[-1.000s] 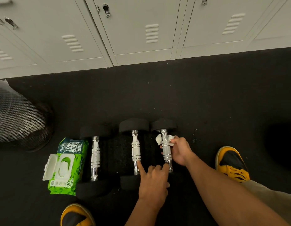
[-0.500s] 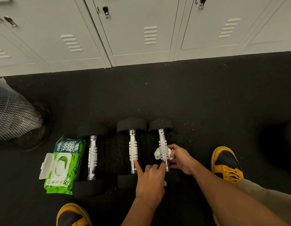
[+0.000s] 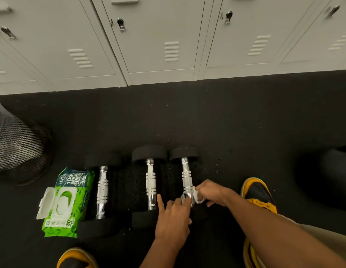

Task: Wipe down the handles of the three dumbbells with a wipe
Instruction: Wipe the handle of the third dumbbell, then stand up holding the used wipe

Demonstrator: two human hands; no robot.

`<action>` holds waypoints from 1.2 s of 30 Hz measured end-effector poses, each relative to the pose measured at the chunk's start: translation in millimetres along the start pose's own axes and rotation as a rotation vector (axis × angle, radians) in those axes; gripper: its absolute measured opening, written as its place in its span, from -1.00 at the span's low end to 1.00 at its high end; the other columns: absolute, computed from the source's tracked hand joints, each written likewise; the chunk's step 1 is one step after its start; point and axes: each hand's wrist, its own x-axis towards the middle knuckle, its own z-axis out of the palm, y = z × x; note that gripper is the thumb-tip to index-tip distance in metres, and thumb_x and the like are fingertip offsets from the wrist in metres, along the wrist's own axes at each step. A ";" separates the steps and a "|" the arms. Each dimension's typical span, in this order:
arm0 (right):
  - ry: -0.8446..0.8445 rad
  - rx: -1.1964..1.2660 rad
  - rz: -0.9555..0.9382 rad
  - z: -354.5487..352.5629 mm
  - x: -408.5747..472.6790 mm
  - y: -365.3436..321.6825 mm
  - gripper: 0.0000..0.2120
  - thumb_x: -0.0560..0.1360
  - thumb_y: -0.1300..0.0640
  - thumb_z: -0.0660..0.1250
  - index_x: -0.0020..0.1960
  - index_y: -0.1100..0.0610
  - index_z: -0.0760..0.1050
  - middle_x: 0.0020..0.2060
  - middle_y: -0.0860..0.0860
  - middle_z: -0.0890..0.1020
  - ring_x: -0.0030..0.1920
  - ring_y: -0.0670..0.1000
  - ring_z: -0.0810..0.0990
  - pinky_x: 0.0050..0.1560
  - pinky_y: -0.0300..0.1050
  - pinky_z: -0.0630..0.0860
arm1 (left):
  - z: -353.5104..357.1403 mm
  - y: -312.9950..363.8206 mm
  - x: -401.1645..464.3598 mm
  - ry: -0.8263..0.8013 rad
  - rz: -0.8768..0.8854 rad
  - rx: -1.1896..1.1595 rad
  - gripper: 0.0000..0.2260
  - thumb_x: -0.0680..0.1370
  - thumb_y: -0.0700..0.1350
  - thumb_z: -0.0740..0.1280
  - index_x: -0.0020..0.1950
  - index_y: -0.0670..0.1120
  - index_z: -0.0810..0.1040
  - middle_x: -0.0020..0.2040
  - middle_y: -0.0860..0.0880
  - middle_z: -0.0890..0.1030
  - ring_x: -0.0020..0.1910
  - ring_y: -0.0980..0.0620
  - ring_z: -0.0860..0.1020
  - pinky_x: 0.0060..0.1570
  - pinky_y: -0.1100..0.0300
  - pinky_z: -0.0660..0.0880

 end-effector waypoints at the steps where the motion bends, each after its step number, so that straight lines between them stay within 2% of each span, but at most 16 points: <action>1: 0.014 -0.009 -0.004 -0.2 -4.5 0.3 -0.71 0.46 0.32 0.28 0.10 0.08 0.61 0.09 0.04 0.62 0.09 -0.01 0.58 -0.12 -0.14 0.54 | 0.7 0.1 -0.3 -0.002 0.004 -0.012 -0.50 0.57 -0.08 0.32 0.47 0.02 0.22 0.29 -0.03 0.46 0.34 -0.06 0.42 0.51 -0.23 -0.07; 6: 0.050 -0.070 -0.033 -2.6 -30.0 -3.2 -0.68 0.48 0.24 0.34 0.22 0.11 0.59 0.16 0.04 0.60 0.09 -0.03 0.58 -0.11 -0.18 0.56 | 4.7 -1.1 -8.2 0.022 0.027 -0.022 -0.53 0.60 -0.09 0.28 0.47 0.03 0.21 0.31 -0.04 0.44 0.33 -0.05 0.41 0.51 -0.05 0.12; 11: 0.078 -0.087 -0.059 -6.8 -55.2 -15.6 -0.67 0.49 0.23 0.34 0.25 0.11 0.57 0.07 0.05 0.64 -0.03 -0.06 0.61 -0.10 -0.17 0.57 | -1.4 -4.8 -21.8 0.005 0.049 0.071 -0.55 0.60 -0.04 0.27 0.46 -0.01 0.23 0.35 -0.06 0.42 0.36 -0.08 0.38 0.48 -0.04 0.15; 17: 0.125 -0.127 -0.155 -4.9 -93.0 -37.5 -0.70 0.51 0.19 0.35 0.24 0.09 0.56 0.02 0.01 0.63 -0.02 -0.07 0.61 -0.11 -0.19 0.54 | -19.4 -14.3 -44.1 0.041 0.021 0.065 -0.55 0.60 -0.02 0.26 0.46 0.00 0.24 0.36 -0.03 0.40 0.37 -0.06 0.36 0.41 -0.02 0.26; 19: 0.143 -0.139 -0.195 -1.7 -104.4 -43.8 -0.74 0.50 0.19 0.35 0.18 0.08 0.59 0.03 0.03 0.64 -0.03 -0.07 0.61 -0.09 -0.18 0.55 | -28.4 -18.9 -52.5 0.072 -0.004 0.046 -0.56 0.60 -0.02 0.26 0.46 0.01 0.25 0.36 -0.02 0.40 0.38 -0.06 0.36 0.41 -0.03 0.27; 23: 0.198 -0.170 -0.285 6.7 -128.0 -53.1 -0.90 0.48 0.18 0.33 -0.13 0.03 0.60 -0.02 0.04 0.65 -0.07 -0.06 0.62 -0.15 -0.18 0.53 | -49.9 -27.7 -70.9 0.148 -0.040 0.042 -0.58 0.61 0.00 0.25 0.45 0.02 0.25 0.37 -0.01 0.40 0.38 -0.05 0.35 0.41 -0.03 0.27; 26: 0.264 -0.175 -0.353 12.5 -148.1 -62.4 -0.88 0.47 0.18 0.33 -0.22 0.04 0.58 -0.13 0.07 0.64 -0.16 -0.05 0.58 -0.27 -0.21 0.46 | -72.0 -34.2 -82.4 0.234 -0.055 0.043 -0.59 0.61 0.03 0.24 0.44 0.02 0.28 0.36 -0.01 0.42 0.36 -0.04 0.38 0.39 -0.01 0.30; 29: 0.357 -0.196 -0.440 16.9 -168.2 -75.0 -0.77 0.45 0.17 0.36 -0.34 -0.08 0.52 -0.30 -0.06 0.56 -0.28 -0.10 0.51 -0.27 -0.21 0.41 | -99.4 -40.1 -91.6 0.347 -0.060 0.059 -0.62 0.62 0.06 0.23 0.41 0.01 0.31 0.33 -0.01 0.44 0.33 -0.06 0.40 0.33 0.00 0.34; 33: 0.440 -0.251 -0.547 22.2 -198.3 -96.6 -0.85 0.48 0.14 0.36 -0.20 -0.09 0.54 -0.27 -0.11 0.59 -0.21 -0.13 0.54 -0.24 -0.26 0.40 | -137.9 -45.0 -103.7 0.464 -0.071 0.077 -0.63 0.62 0.11 0.20 0.38 0.00 0.32 0.32 -0.02 0.44 0.32 -0.08 0.41 0.29 -0.02 0.37; 35: 0.469 -0.269 -0.590 24.8 -211.3 -107.7 -0.88 0.50 0.14 0.35 -0.04 -0.06 0.60 -0.17 -0.07 0.64 -0.10 -0.09 0.59 -0.16 -0.24 0.43 | -153.4 -46.4 -111.6 0.493 -0.075 0.085 -0.61 0.63 0.12 0.18 0.40 -0.02 0.30 0.34 -0.03 0.43 0.34 -0.08 0.40 0.29 -0.02 0.37; 36: 0.481 -0.279 -0.602 26.6 -218.0 -113.5 -0.82 0.51 0.13 0.34 0.08 -0.02 0.61 -0.09 -0.04 0.66 -0.04 -0.07 0.59 -0.11 -0.22 0.44 | -160.6 -47.1 -116.6 0.498 -0.079 0.088 -0.59 0.63 0.13 0.17 0.42 -0.02 0.29 0.35 -0.03 0.43 0.35 -0.08 0.39 0.30 -0.02 0.37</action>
